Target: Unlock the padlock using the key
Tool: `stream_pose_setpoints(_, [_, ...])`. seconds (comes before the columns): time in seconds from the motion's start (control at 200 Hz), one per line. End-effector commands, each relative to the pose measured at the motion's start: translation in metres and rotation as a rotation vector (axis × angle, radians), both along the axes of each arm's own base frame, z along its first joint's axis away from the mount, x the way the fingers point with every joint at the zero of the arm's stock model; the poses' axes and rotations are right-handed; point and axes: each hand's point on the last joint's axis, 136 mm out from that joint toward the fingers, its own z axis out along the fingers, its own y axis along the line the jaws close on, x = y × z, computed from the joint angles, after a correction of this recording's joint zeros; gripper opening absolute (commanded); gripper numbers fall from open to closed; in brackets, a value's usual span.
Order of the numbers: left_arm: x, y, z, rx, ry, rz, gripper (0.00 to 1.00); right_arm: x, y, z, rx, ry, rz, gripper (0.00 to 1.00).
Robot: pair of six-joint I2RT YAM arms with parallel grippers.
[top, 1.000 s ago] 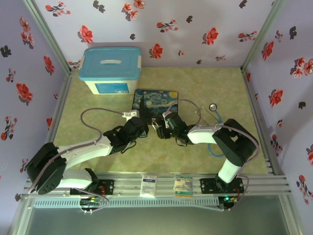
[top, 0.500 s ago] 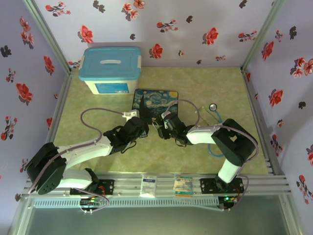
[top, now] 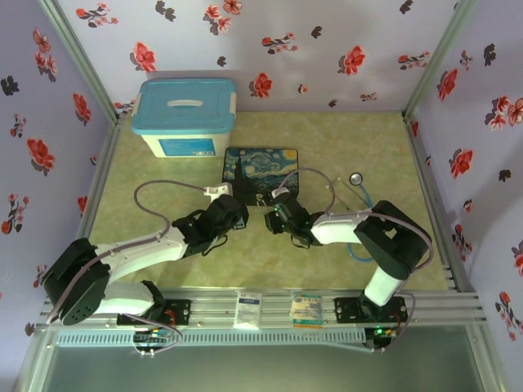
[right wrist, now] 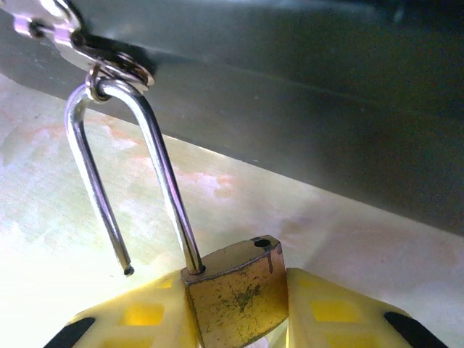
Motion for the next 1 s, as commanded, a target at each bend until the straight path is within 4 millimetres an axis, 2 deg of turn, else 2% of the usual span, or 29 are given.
stream_pose_setpoints(0.0, [0.008, 0.003, 0.017, 0.011, -0.048, -0.004, 0.32, -0.009, -0.013, -0.008, -0.015, 0.044, -0.089, 0.26])
stream_pose_setpoints(0.125, [0.018, 0.004, 0.031, 0.052, -0.084, -0.025, 0.39, -0.014, -0.012, -0.011, 0.028, 0.073, -0.140, 0.25])
stream_pose_setpoints(0.22, [0.027, 0.002, 0.043, 0.091, -0.121, -0.048, 0.52, -0.017, -0.018, -0.013, 0.060, 0.091, -0.202, 0.24])
stream_pose_setpoints(0.285, [0.035, -0.001, 0.050, 0.127, -0.145, -0.077, 0.56, -0.019, -0.019, -0.015, 0.091, 0.102, -0.235, 0.22])
stream_pose_setpoints(0.42, [0.055, -0.019, 0.053, 0.199, -0.154, -0.183, 0.75, -0.023, -0.014, -0.020, 0.139, 0.135, -0.266, 0.22])
stream_pose_setpoints(0.47, [0.063, -0.028, 0.049, 0.224, -0.137, -0.242, 0.78, -0.024, -0.012, -0.023, 0.153, 0.145, -0.277, 0.22])
stream_pose_setpoints(0.56, [0.076, -0.049, 0.039, 0.314, -0.114, -0.355, 0.78, -0.024, -0.011, -0.025, 0.155, 0.147, -0.299, 0.22])
stream_pose_setpoints(0.71, [0.097, -0.068, 0.007, 0.465, -0.058, -0.464, 0.75, -0.023, -0.004, -0.027, 0.208, 0.177, -0.333, 0.22])
stream_pose_setpoints(0.82, [0.104, -0.069, -0.006, 0.507, -0.054, -0.473, 0.72, -0.022, 0.002, -0.032, 0.217, 0.191, -0.333, 0.22])
stream_pose_setpoints(0.995, [0.098, -0.059, -0.027, 0.550, -0.032, -0.478, 0.65, -0.019, -0.009, -0.030, 0.156, 0.155, -0.359, 0.20])
